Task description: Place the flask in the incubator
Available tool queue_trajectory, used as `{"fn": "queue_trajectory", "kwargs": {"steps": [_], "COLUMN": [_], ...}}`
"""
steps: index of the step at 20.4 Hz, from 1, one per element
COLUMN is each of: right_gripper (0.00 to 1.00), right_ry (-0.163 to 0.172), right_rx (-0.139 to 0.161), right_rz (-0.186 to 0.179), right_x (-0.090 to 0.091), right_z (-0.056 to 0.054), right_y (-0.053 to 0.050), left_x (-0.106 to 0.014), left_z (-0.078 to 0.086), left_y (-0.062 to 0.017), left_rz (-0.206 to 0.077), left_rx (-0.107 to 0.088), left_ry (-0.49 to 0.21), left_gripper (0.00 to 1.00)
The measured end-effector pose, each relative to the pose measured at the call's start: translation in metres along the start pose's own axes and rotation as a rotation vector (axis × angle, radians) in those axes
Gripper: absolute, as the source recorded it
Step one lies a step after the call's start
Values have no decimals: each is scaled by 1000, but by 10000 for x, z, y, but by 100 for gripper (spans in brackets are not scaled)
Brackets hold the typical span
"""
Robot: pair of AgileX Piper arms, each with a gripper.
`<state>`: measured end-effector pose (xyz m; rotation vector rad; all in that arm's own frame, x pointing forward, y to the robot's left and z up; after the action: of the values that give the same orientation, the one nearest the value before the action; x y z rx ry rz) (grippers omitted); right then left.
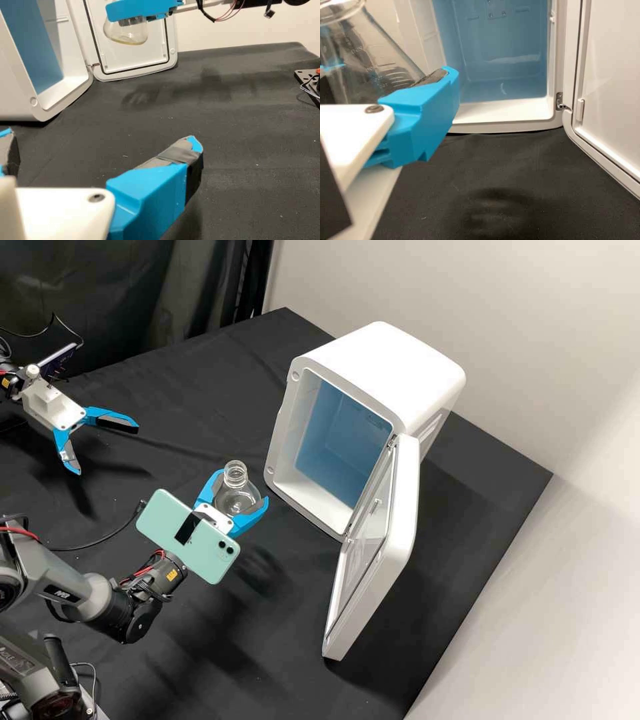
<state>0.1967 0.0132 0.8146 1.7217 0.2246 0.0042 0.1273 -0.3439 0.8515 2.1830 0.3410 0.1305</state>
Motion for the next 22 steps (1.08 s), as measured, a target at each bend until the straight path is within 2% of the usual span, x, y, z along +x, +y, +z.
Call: {"fn": "queue_trajectory", "kwargs": {"steps": [6, 10, 13, 17, 20, 22], "right_gripper": [0, 0, 0, 0, 0, 0], "right_ry": [-20, -21, -17, -33, -55, -66], "right_rx": [6, 11, -12, -24, -34, -30], "right_rz": [-14, -37, -49, -26, 4, 30], "right_x": [16, 32, 96, 260, 461, 593], "right_z": [46, 53, 56, 84, 130, 160], "right_y": [-24, -66, -82, -82, -77, -55], "left_x": [7, 11, 21, 29, 31, 34], "left_z": [11, 9, 5, 4, 9, 13], "left_y": [-1, 1, -5, -20, -20, -21], "left_rz": [-1, 1, 1, -6, -7, -8], "left_rx": [1, -4, -15, -23, -16, -16], "left_ry": [-7, -3, 1, -3, -6, -10], "left_gripper": [100, 100, 100, 100, 100, 100]}}
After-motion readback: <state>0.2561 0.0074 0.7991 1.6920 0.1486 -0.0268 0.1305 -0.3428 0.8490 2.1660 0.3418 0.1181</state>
